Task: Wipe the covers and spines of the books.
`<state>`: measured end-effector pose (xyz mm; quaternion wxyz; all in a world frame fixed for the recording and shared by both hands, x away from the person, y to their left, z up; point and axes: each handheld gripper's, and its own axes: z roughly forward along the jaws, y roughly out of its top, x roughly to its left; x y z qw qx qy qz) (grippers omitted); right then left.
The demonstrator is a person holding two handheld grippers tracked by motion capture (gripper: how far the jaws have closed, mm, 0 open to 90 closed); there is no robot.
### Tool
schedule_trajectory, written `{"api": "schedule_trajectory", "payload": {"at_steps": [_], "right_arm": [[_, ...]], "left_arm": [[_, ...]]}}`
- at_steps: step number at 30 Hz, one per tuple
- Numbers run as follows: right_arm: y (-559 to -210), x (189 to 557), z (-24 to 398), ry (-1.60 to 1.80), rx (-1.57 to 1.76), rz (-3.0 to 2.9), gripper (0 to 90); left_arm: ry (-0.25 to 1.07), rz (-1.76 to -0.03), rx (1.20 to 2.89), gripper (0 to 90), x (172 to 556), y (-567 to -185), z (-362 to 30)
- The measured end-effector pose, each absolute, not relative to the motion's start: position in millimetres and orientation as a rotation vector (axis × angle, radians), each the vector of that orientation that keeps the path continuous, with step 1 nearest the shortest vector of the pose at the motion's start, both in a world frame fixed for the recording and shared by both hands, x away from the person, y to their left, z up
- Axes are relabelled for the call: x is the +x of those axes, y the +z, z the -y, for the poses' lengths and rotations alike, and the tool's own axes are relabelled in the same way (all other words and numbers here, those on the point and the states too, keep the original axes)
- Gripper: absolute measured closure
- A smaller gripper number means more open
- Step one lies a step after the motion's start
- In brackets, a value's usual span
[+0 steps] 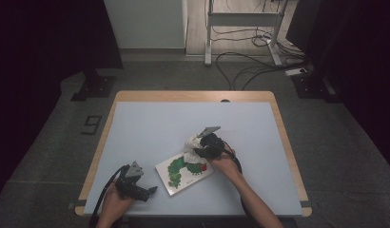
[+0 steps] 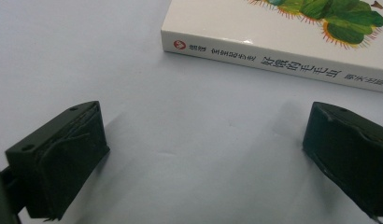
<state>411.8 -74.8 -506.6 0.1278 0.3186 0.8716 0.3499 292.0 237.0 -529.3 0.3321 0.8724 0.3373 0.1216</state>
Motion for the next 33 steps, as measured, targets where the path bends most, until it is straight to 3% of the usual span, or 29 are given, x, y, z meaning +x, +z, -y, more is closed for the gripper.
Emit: {"api": "schedule_trajectory", "payload": {"at_steps": [33], "right_arm": [[-504.0,382.6,8.3,1.083,0.718,-2.647,61.2]], "left_arm": [[0.317,-0.881,2.279,0.0,292.0,-529.4,-237.0]]}}
